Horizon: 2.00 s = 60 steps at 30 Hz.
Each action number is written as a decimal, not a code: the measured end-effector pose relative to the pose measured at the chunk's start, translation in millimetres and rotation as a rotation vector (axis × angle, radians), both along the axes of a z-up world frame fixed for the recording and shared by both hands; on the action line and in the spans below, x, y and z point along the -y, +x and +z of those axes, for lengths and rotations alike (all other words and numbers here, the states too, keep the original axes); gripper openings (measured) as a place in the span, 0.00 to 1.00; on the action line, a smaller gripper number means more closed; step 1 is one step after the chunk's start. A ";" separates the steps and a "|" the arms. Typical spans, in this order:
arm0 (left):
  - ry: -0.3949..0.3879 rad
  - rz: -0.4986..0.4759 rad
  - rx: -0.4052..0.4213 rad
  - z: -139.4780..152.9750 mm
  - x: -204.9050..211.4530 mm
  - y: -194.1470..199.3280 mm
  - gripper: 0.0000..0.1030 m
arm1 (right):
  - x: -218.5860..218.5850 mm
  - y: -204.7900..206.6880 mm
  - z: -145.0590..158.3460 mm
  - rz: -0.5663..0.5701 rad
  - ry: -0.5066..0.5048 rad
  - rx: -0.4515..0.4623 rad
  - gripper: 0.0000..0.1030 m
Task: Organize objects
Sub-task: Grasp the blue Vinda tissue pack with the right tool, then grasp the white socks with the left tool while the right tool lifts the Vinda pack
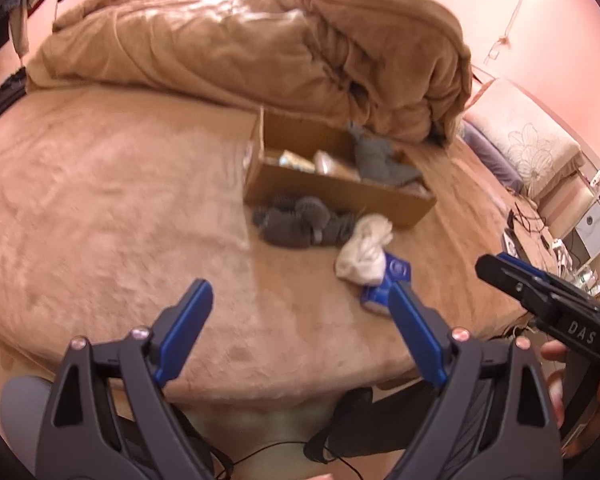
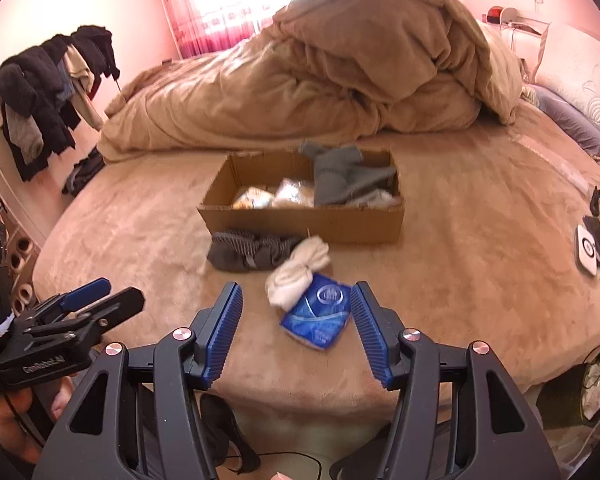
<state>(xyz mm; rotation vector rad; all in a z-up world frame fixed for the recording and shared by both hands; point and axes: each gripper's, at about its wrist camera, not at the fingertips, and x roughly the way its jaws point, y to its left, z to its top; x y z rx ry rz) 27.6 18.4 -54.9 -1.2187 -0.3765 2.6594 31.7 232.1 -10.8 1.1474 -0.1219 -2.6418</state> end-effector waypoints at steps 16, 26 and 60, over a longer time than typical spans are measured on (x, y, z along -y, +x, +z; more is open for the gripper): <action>-0.014 -0.031 0.086 -52.3 -1.1 -23.7 0.88 | 6.4 -32.8 -73.9 -0.039 0.033 0.137 0.58; -0.033 0.002 0.145 -78.2 7.7 -37.6 0.88 | 16.8 -58.7 -110.0 -0.030 0.030 0.204 0.61; -0.159 -0.248 0.143 -80.9 -125.5 -99.3 0.44 | -85.4 -69.3 -108.3 -0.146 0.038 0.147 0.61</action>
